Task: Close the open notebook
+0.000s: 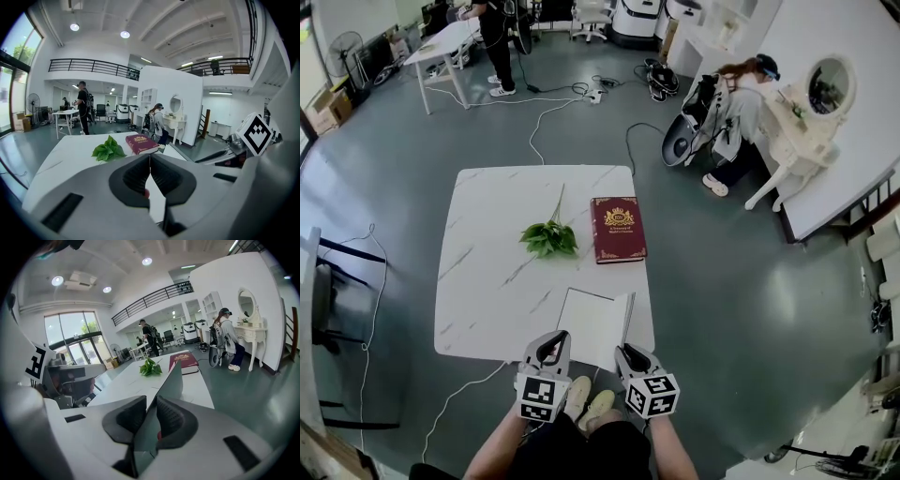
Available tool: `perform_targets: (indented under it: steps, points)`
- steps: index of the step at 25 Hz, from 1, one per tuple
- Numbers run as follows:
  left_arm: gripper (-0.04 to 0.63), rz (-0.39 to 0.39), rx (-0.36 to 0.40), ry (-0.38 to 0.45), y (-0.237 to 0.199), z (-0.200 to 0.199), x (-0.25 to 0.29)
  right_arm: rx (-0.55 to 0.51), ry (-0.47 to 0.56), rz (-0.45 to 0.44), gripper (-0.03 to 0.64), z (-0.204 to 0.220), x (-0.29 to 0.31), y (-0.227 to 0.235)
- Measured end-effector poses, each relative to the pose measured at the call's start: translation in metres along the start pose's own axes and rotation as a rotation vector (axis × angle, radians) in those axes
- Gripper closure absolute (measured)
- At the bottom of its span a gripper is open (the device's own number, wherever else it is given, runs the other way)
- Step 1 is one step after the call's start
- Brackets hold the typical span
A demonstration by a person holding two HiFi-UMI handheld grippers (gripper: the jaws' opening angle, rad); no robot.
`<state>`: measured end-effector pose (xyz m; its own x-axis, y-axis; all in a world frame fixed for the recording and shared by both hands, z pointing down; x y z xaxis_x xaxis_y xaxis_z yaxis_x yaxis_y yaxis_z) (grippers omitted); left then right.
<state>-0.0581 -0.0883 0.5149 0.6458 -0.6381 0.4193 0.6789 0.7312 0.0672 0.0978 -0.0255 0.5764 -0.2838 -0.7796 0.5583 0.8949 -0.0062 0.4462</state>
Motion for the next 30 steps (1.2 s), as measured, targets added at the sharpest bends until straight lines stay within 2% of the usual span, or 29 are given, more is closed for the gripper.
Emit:
perform_targets:
  steps: [16, 30]
  points:
    - [0.571, -0.111, -0.059, -0.019, -0.028, 0.017, -0.024, -0.064, -0.071, -0.090, 0.541, -0.002, 0.037, -0.043]
    - [0.571, -0.213, -0.122, -0.075, -0.054, 0.047, -0.033, -0.131, -0.165, -0.139, 0.563, 0.009, 0.087, -0.070]
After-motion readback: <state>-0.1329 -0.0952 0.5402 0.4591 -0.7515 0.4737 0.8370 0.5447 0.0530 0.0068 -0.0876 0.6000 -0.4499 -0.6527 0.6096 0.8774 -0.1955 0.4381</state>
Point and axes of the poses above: the fingertips, and each gripper's own axes: x forward along the fingers, y to its right, z out of its underside, the point moved 4 cm from there along -x, backward along the fingers, and after that the axes turned 10 degrees about x, right-handed, at the moved point
